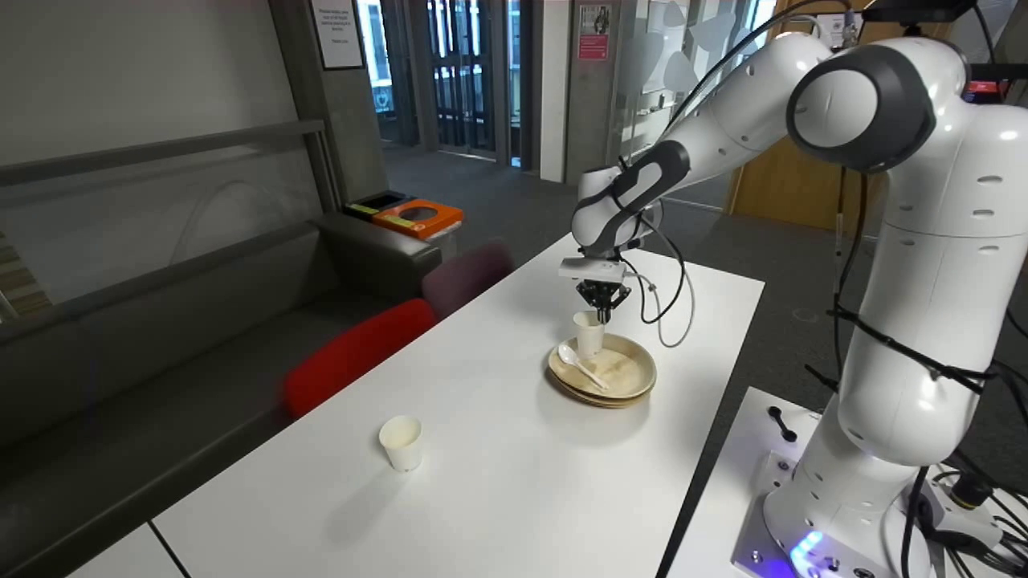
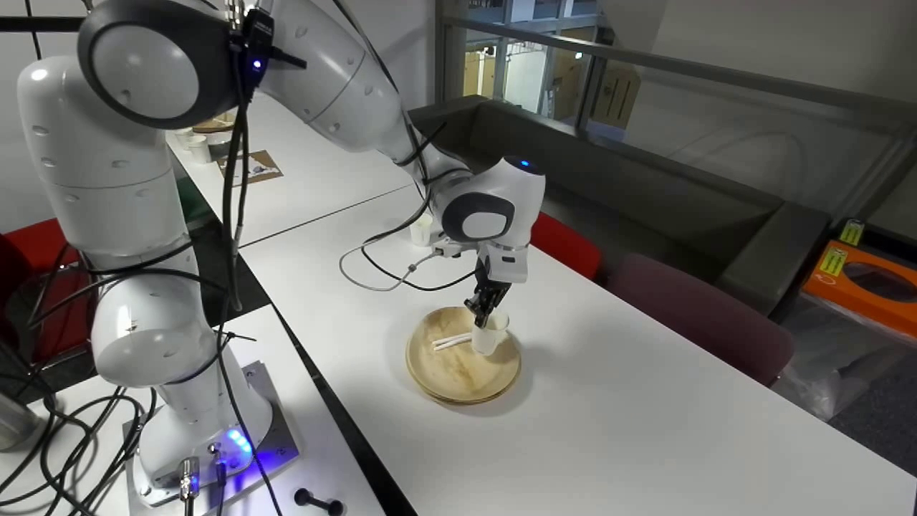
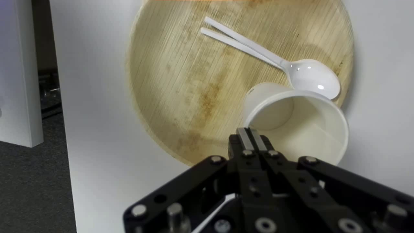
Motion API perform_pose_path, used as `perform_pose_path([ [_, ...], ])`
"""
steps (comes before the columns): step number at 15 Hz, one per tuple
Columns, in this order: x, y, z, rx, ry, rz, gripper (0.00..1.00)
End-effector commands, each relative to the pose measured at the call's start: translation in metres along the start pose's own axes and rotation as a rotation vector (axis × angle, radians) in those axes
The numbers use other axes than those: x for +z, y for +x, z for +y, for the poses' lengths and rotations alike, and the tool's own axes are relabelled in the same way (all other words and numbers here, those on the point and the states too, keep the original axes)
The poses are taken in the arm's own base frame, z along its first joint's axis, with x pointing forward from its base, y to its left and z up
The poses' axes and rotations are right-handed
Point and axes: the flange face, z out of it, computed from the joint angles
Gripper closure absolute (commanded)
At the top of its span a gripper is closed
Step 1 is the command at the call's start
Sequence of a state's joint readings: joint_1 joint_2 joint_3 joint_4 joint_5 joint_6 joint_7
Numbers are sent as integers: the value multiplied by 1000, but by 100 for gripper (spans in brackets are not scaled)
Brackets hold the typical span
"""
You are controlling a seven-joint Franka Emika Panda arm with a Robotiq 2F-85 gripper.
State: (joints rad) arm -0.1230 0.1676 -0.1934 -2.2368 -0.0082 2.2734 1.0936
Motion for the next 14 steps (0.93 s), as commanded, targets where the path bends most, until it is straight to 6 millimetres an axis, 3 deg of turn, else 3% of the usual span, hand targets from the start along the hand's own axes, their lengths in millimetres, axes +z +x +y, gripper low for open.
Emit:
perform_pose_path([
  [1, -31, -4, 29, -21, 93, -16, 100],
  [3, -28, -3, 26, -1, 48, -15, 100],
  [6, -55, -8, 48, -42, 134, -30, 100],
  [8, -60, -6, 47, -50, 148, -30, 100],
  [11, -27, 4, 26, -29, 82, -14, 100],
  [12, -21, 4, 28, -35, 58, -29, 100],
  [14, -32, -3, 38, -67, 93, -26, 100],
])
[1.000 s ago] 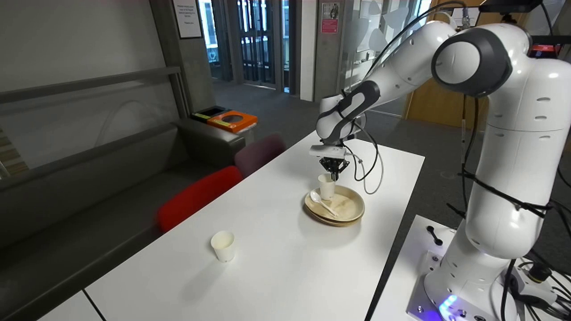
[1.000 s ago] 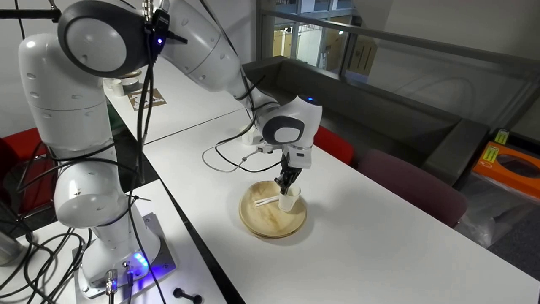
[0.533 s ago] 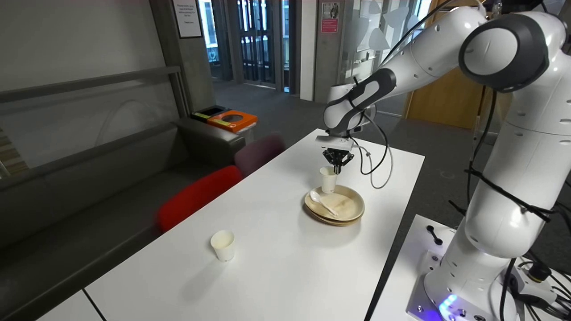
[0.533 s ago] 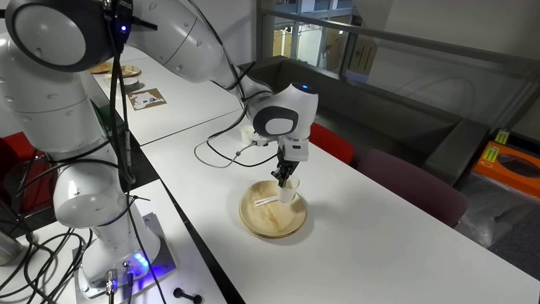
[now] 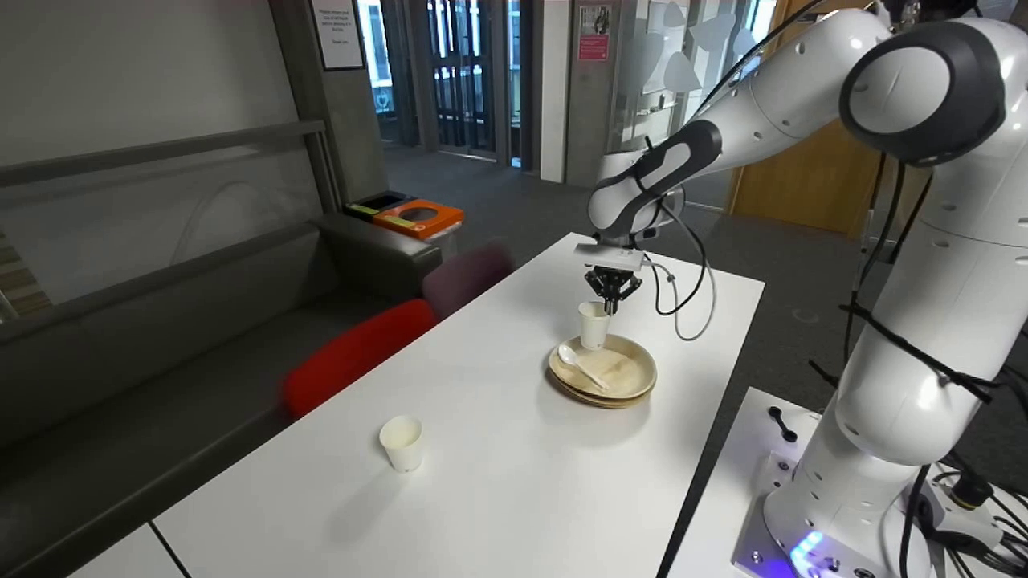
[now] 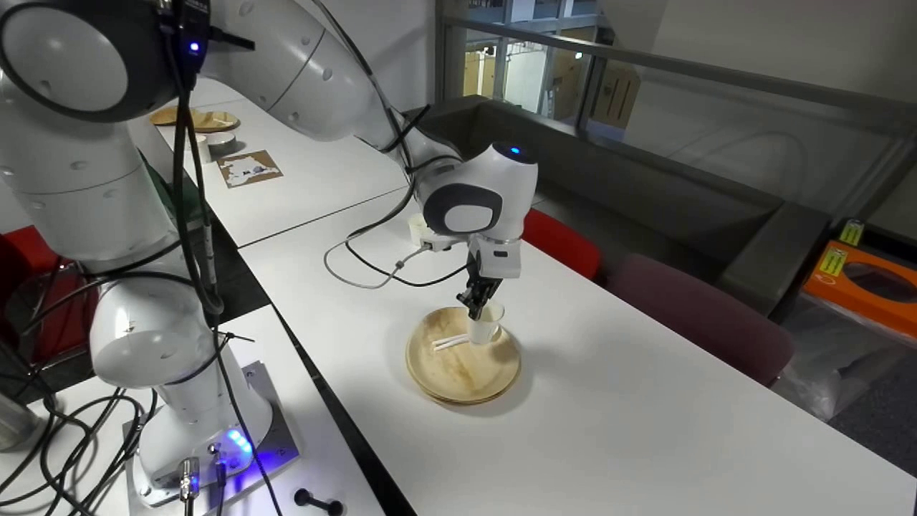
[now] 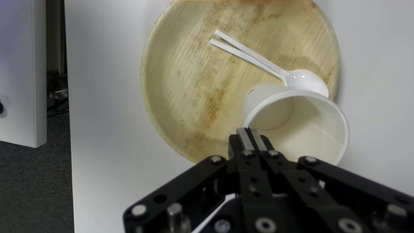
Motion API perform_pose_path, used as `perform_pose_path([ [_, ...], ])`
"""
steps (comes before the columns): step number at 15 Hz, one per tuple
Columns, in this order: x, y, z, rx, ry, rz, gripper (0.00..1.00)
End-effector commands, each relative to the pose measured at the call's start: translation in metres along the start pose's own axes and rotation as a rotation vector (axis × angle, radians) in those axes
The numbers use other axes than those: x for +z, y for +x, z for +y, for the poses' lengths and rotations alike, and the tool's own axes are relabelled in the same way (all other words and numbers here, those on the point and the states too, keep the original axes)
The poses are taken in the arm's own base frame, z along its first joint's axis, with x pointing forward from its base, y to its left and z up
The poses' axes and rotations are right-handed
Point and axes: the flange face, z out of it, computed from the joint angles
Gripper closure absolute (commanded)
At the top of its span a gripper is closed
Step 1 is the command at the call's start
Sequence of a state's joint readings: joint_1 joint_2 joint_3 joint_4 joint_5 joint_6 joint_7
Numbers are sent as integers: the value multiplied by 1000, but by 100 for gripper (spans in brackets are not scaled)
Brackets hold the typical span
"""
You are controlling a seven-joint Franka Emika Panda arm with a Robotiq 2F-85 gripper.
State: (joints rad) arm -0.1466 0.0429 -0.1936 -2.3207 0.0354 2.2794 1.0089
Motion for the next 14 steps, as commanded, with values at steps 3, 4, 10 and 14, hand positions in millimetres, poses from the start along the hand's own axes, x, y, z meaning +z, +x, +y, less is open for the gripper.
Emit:
perform_pose_path([
  [3, -38, -8, 23, -100, 102, 25, 100],
  [4, -43, -8, 24, -113, 114, 26, 100],
  [10, -19, -1, 21, -100, -21, -14, 100],
  [14, 6, 11, 10, -62, -67, -22, 100],
])
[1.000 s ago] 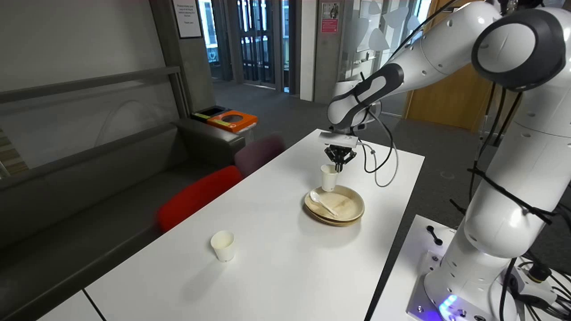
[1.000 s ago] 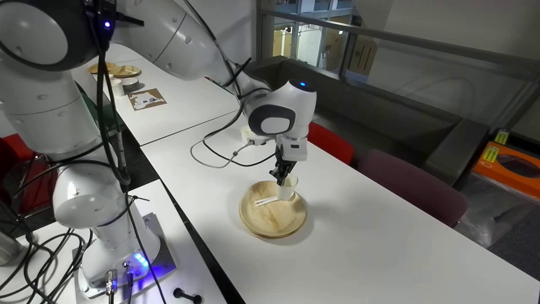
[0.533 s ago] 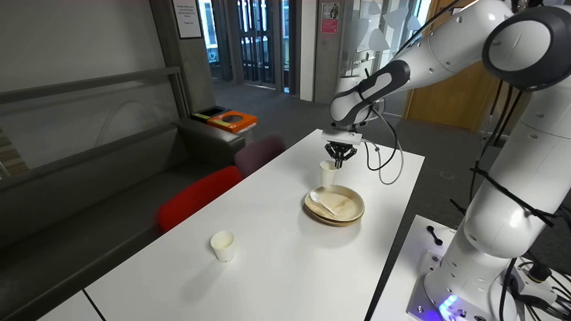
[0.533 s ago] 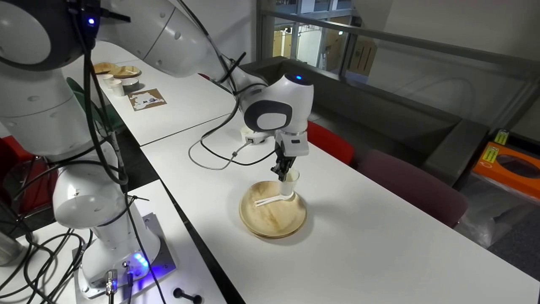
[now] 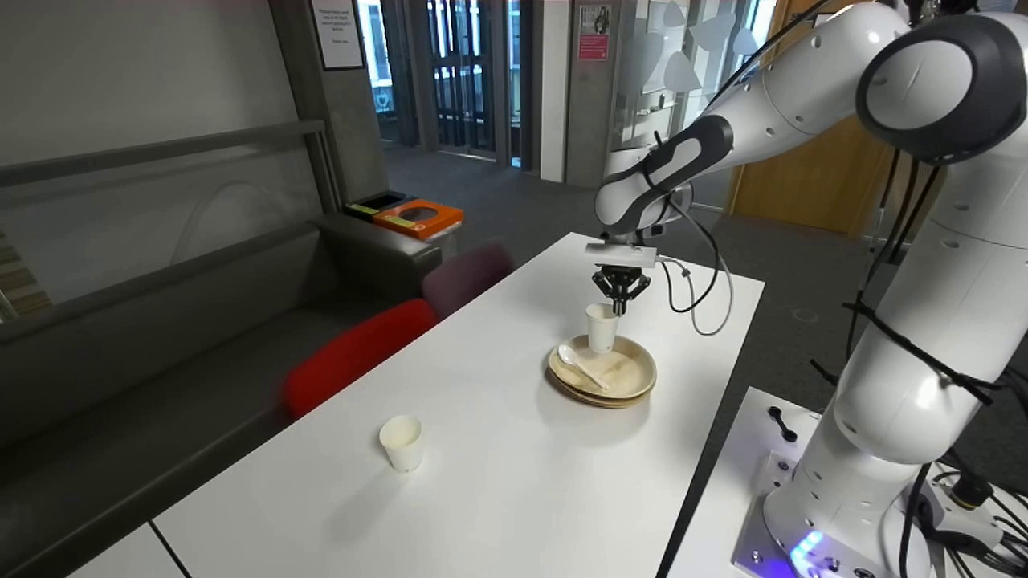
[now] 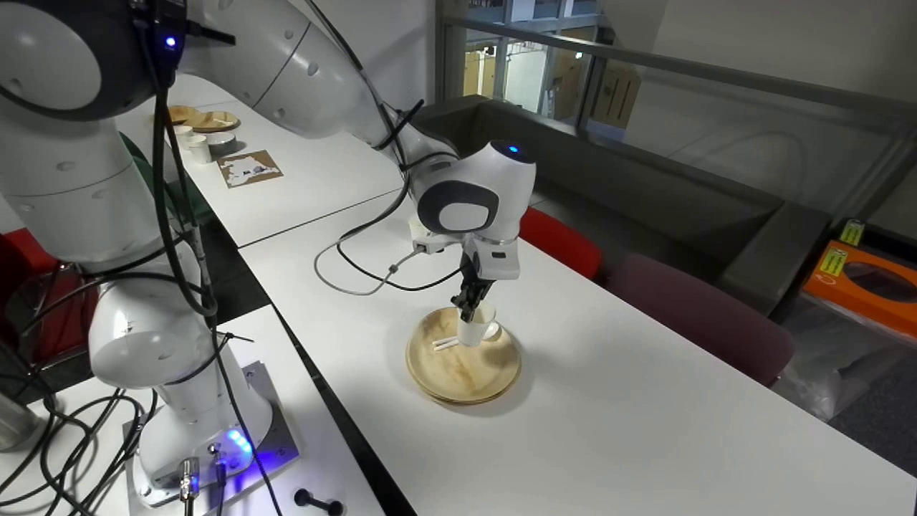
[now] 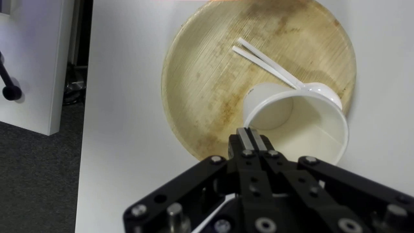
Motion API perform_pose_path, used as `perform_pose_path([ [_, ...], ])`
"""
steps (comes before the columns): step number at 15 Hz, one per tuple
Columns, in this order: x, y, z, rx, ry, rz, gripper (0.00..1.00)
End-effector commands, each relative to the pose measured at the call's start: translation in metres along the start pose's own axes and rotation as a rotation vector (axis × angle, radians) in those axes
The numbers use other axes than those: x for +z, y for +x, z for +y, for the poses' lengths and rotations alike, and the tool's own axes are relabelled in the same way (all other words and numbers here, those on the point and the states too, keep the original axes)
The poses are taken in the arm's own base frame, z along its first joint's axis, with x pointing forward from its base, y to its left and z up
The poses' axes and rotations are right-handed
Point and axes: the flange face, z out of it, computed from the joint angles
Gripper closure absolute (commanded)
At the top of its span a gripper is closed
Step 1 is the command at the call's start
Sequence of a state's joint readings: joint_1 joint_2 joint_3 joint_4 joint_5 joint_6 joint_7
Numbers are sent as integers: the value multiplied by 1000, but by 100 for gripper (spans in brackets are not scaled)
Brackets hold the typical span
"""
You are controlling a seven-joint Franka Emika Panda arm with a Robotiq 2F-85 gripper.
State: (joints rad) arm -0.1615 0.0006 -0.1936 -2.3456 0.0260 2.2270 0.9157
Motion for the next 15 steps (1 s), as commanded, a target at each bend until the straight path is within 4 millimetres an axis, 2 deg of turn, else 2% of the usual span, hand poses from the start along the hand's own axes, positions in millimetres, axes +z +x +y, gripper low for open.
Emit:
perform_pose_path([
  [1, 18, 15, -8, 33, -48, -1, 100],
  [6, 45, 29, -23, 61, -71, 1, 100],
  [13, 64, 47, -32, 83, -66, 33, 100],
  [15, 66, 50, -31, 89, -74, 32, 72],
])
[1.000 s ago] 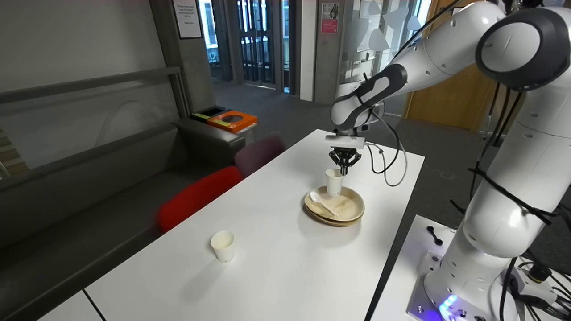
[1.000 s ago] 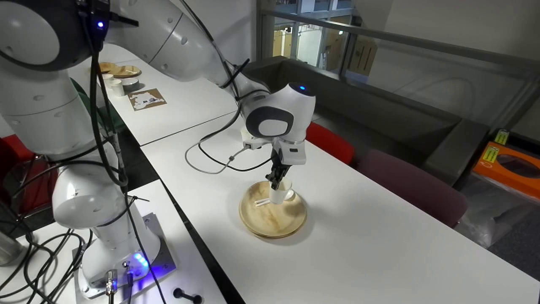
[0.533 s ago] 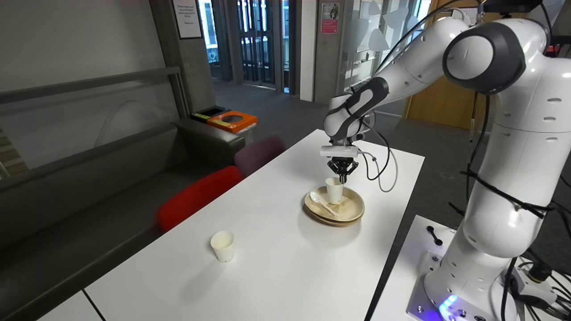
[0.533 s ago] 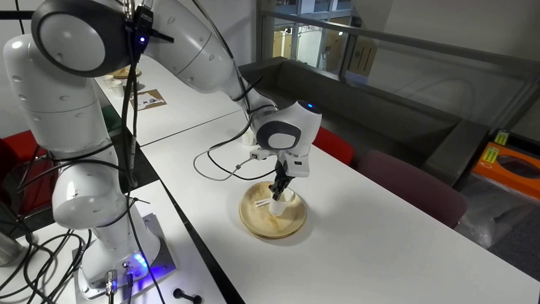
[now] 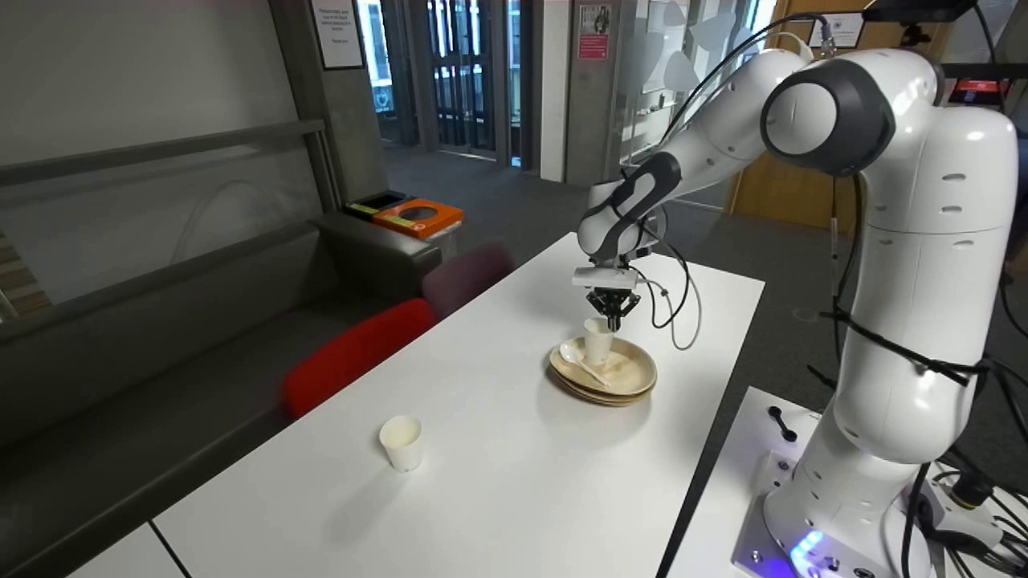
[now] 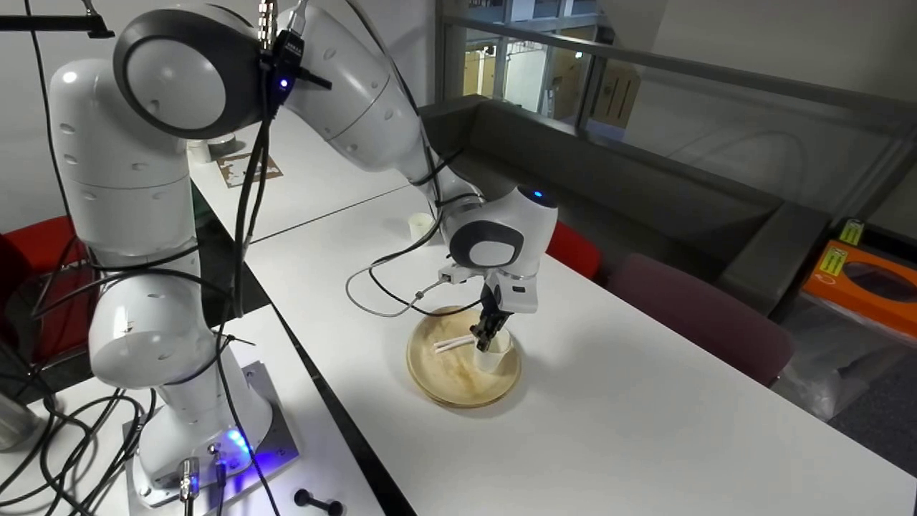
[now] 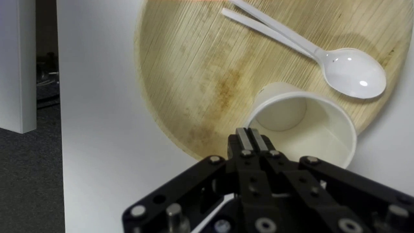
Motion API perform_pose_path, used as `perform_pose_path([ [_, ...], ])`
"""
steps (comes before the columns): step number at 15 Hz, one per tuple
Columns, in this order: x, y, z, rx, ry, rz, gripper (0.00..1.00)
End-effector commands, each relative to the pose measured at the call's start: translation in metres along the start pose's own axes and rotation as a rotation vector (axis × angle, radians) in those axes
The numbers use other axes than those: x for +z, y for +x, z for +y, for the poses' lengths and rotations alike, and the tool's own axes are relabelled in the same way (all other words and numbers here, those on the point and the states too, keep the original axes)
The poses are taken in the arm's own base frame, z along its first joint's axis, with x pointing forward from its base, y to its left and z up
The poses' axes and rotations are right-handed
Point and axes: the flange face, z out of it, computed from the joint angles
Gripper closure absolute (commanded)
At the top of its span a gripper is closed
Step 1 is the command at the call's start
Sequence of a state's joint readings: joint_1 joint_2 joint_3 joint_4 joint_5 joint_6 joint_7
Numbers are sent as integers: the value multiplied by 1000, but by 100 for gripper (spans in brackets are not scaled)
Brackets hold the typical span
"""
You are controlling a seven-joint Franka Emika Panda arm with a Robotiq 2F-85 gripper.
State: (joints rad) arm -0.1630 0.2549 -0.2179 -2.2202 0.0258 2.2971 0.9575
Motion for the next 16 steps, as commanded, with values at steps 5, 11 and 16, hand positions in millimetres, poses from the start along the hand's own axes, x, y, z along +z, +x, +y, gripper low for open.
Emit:
perform_pose_path([
  [5, -1, 7, 4, 19, -6, 16, 36],
  [11, -14, -9, 10, -22, 12, 20, 0],
  [16, -23, -16, 9, -35, 26, 27, 27],
])
